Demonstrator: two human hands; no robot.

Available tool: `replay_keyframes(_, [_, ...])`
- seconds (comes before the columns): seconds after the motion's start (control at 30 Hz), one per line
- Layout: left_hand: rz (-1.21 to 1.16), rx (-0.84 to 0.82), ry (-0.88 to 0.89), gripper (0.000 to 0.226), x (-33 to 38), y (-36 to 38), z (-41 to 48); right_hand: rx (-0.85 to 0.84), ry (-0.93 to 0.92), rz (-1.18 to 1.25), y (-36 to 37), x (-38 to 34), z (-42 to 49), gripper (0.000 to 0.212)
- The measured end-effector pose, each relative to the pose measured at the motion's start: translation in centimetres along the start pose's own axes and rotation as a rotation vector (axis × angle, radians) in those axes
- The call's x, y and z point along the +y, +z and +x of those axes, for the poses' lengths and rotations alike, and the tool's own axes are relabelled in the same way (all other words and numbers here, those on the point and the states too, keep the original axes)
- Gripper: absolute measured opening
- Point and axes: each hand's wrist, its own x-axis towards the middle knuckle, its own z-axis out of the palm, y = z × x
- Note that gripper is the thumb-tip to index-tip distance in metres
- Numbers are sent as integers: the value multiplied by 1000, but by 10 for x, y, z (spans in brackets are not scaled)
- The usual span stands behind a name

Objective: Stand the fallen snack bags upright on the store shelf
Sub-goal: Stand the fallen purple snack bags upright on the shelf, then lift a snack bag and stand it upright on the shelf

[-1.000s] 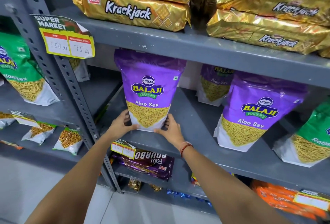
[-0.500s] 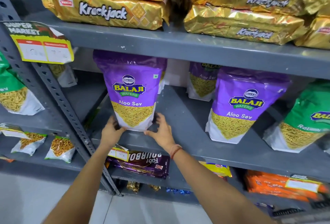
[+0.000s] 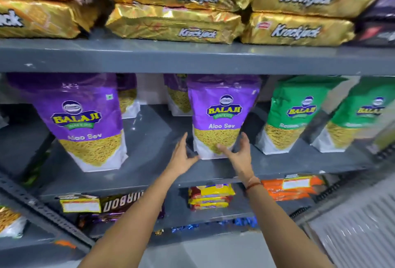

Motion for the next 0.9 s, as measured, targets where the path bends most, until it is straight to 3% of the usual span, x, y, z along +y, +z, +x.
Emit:
replay_keyframes(0.1, [-66, -73, -32, 85, 5, 13, 15, -189, 29, -18, -6, 4, 13, 89])
replay_keyframes(0.23, [-108, -27, -85, 69, 1, 14, 17, -152, 44, 0, -1, 9, 15, 88])
replay_keyframes(0.4, [-147, 65, -75, 52, -13, -4, 6, -237, 17, -55, 14, 7, 8, 76])
replay_keyframes(0.9, [-80, 151, -115, 52, -22, -26, -13, -228, -21, -88, 46, 9, -6, 73])
